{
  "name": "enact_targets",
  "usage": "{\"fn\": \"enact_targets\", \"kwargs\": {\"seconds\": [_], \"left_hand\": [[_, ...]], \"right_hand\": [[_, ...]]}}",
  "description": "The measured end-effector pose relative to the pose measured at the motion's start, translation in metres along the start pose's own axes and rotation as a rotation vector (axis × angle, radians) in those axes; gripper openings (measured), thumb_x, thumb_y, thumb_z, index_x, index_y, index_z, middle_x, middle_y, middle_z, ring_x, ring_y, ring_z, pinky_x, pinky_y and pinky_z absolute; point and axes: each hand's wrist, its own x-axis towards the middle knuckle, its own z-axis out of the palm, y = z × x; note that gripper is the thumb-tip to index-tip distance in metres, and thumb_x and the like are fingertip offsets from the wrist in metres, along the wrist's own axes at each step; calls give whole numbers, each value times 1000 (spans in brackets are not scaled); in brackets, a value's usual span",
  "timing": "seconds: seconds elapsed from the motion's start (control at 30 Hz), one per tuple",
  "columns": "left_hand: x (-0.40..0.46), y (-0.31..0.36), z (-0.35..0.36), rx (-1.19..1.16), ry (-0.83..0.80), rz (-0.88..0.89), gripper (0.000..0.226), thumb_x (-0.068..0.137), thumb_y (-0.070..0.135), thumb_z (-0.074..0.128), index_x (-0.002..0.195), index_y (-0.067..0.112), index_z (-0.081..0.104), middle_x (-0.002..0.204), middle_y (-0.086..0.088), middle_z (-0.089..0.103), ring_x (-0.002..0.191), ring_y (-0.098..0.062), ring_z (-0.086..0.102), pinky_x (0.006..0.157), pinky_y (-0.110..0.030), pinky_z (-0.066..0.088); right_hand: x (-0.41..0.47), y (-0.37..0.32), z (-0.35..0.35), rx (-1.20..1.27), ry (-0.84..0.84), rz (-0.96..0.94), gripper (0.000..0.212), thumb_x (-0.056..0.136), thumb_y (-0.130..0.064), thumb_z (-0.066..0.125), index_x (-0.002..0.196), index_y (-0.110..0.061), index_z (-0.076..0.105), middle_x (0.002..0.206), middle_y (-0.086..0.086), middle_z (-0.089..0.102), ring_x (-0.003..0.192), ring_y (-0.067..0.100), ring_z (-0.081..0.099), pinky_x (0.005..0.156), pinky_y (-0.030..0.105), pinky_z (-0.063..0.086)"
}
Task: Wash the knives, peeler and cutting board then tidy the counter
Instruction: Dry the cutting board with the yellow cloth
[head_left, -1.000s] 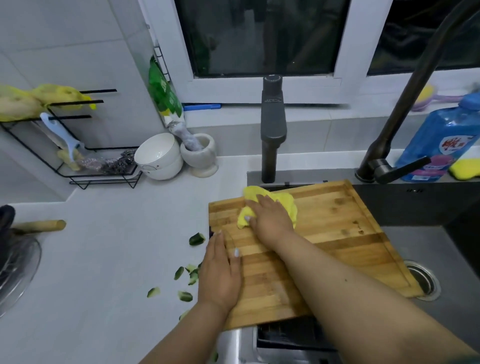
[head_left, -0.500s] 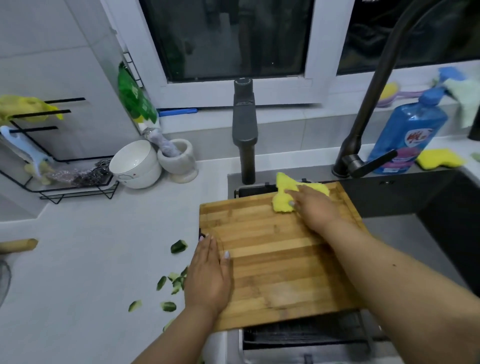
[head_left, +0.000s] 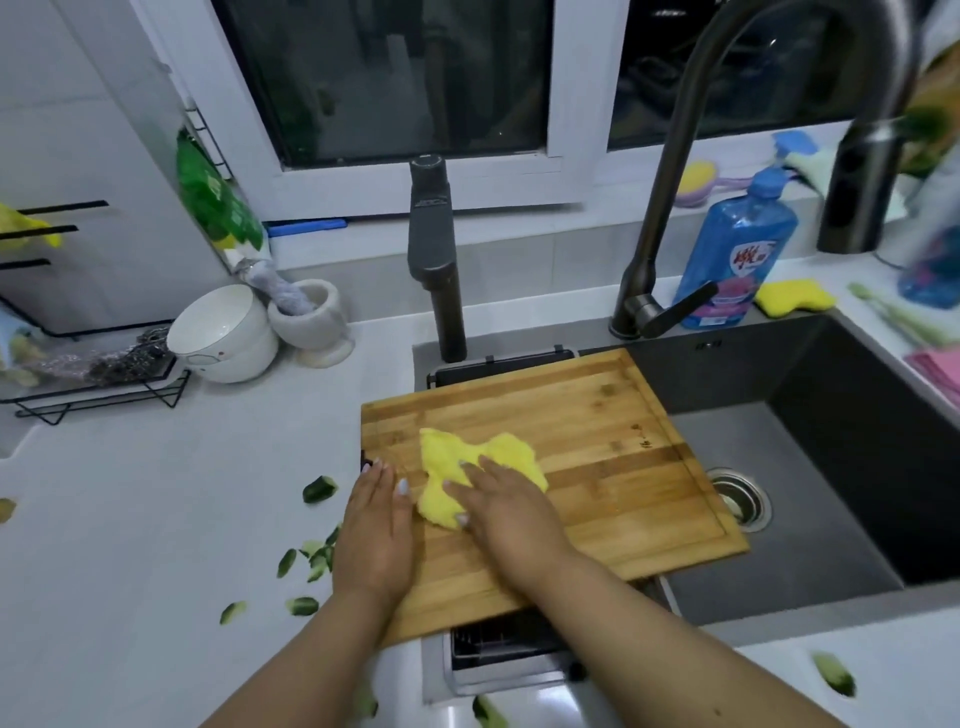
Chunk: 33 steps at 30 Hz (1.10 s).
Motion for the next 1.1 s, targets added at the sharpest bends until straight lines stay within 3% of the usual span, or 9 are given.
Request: {"fn": "enact_targets", "kwargs": {"seconds": [0.13, 0.33, 0.43, 0.57, 0.7, 0.87, 0.97, 1.03, 1.1], "left_hand": [[2, -2, 1, -35, 18, -18, 77, 88, 58, 9, 146, 16, 38, 154, 4, 31, 143, -8, 21, 115, -23, 12], [6, -7, 4, -69, 35, -52, 63, 99, 49, 13, 144, 17, 42, 152, 4, 35, 141, -10, 27, 109, -20, 14], [6, -7, 3, -106, 36, -67, 61, 100, 48, 14, 144, 17, 43, 152, 4, 36, 141, -10, 27, 107, -18, 13], [4, -6, 0, -198, 37, -95, 59, 100, 49, 18, 145, 19, 41, 152, 4, 35, 140, -12, 29, 106, -18, 14], [5, -7, -2, -255, 17, -104, 57, 101, 50, 19, 145, 21, 41, 153, 5, 34, 141, -12, 28, 107, -18, 12], [6, -10, 0, -229, 4, -75, 54, 103, 44, 21, 145, 17, 41, 154, 3, 33, 142, -10, 25, 107, -16, 10], [3, -9, -2, -202, 6, -58, 53, 102, 43, 23, 145, 16, 40, 154, 2, 33, 142, -12, 26, 107, -17, 11], [1, -7, -2, -184, 6, -44, 54, 102, 43, 22, 146, 15, 39, 154, 1, 33, 142, -13, 26, 109, -20, 11], [0, -4, -3, -171, 10, -31, 55, 102, 44, 22, 146, 15, 39, 154, 1, 33, 142, -14, 26, 113, -24, 13]], "right_hand": [[-11, 48, -24, -45, 29, 96, 51, 99, -15, 44, 147, -28, 34, 158, 2, 22, 146, 20, 16, 117, 29, 11], [-62, 118, -62, -32, 223, 553, 47, 100, -17, 41, 146, -28, 36, 156, 7, 26, 145, 24, 20, 115, 33, 19], [-75, 108, -56, -57, 284, 643, 47, 100, -15, 42, 146, -24, 38, 155, 9, 27, 144, 26, 20, 115, 35, 20], [-73, 58, -35, -79, 243, 598, 48, 100, -17, 42, 147, -22, 34, 157, 9, 23, 146, 26, 16, 116, 29, 13], [-48, -8, -5, -27, 64, 297, 55, 98, -20, 46, 150, -21, 26, 159, 8, 14, 148, 26, 9, 118, 32, 7], [-43, -38, 17, 104, -94, 59, 47, 98, -24, 49, 144, -19, 41, 158, 6, 20, 147, 24, 12, 117, 29, -1], [-59, -6, 1, 102, -9, 91, 43, 94, -24, 56, 137, -22, 51, 154, 4, 32, 144, 21, 24, 115, 25, 4], [-74, 20, -13, 95, 119, 201, 40, 85, -21, 64, 125, -20, 63, 141, 9, 50, 134, 29, 43, 115, 39, 25], [-93, 46, -34, 71, 149, 354, 40, 90, -23, 61, 130, -23, 59, 146, 4, 45, 139, 24, 36, 114, 32, 25]]}}
